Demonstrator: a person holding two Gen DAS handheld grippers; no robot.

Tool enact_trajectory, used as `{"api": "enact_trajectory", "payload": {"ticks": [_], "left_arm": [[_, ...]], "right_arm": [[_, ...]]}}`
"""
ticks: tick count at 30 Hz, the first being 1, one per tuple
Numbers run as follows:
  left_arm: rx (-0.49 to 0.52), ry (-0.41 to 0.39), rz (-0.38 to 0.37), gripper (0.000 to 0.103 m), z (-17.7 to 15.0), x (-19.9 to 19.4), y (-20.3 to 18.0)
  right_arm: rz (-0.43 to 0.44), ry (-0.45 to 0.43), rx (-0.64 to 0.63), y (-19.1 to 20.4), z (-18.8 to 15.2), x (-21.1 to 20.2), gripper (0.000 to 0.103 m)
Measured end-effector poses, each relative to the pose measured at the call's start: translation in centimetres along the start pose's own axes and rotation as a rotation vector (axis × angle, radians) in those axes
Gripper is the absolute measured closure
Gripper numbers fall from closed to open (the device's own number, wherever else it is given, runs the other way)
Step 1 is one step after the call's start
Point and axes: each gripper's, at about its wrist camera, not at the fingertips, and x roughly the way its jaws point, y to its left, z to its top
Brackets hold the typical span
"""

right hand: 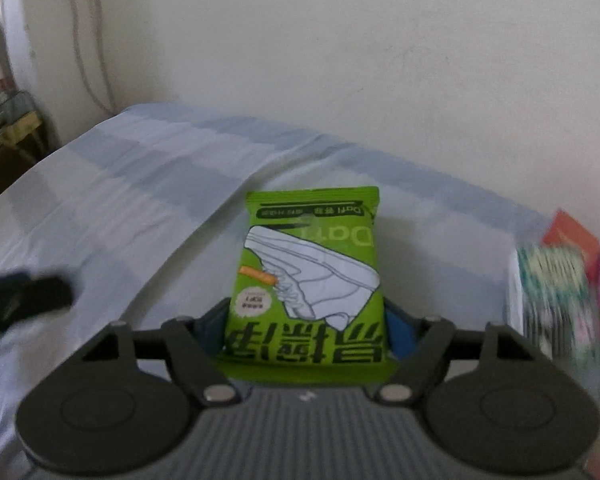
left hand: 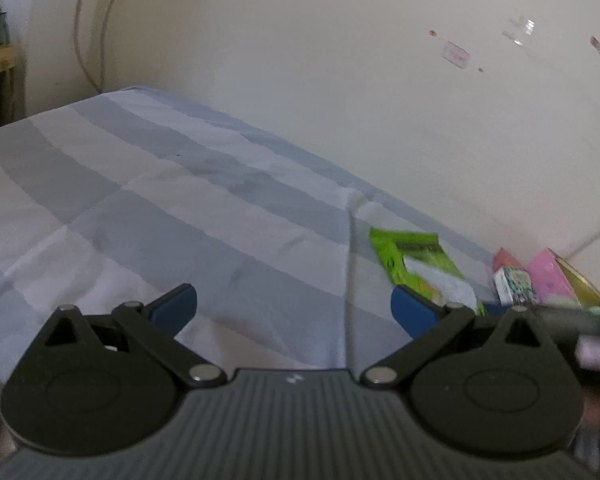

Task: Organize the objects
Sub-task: 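Grasp the green snack packet with the right gripper and lift it, then carry the green snack packet into the pink tin and open the right gripper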

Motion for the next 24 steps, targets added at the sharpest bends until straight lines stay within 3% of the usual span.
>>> {"api": "enact_trajectory", "payload": {"ticks": [5, 9, 11, 13, 16, 19, 24], "left_arm": [[0.028, 0.022, -0.117, 0.0, -0.5, 0.1, -0.8], [0.108, 0.124, -0.364, 0.0, -1.4, 0.7, -2.2], [0.146, 0.161, -0.459, 0.0, -2.0, 0.7, -3.0], [0.202, 0.169, -0.511, 0.0, -2.5, 0.5, -4.2], [0.267, 0.201, -0.564, 0.0, -3.6, -0.4, -6.5], [0.311, 0.252, -0.63, 0.0, -5.0, -1.8, -9.1], [0.355, 0.333, -0.705, 0.0, -7.8, -4.0, -12.2]], "right_arm": [[0.039, -0.023, -0.069, 0.4, -5.9, -6.4, 0.027], [0.044, -0.031, -0.072, -1.6, -12.3, -13.1, 0.022], [-0.024, -0.058, -0.068, -2.6, -15.7, -16.4, 0.003], [-0.152, -0.089, -0.046, -4.0, -18.6, -19.4, 0.0], [-0.237, -0.099, 0.052, -6.3, -21.8, -22.4, 0.001], [-0.193, -0.145, 0.14, -6.9, -23.4, -23.4, 0.001], [-0.105, -0.191, 0.082, -6.2, -23.8, -23.2, 0.001]]}}
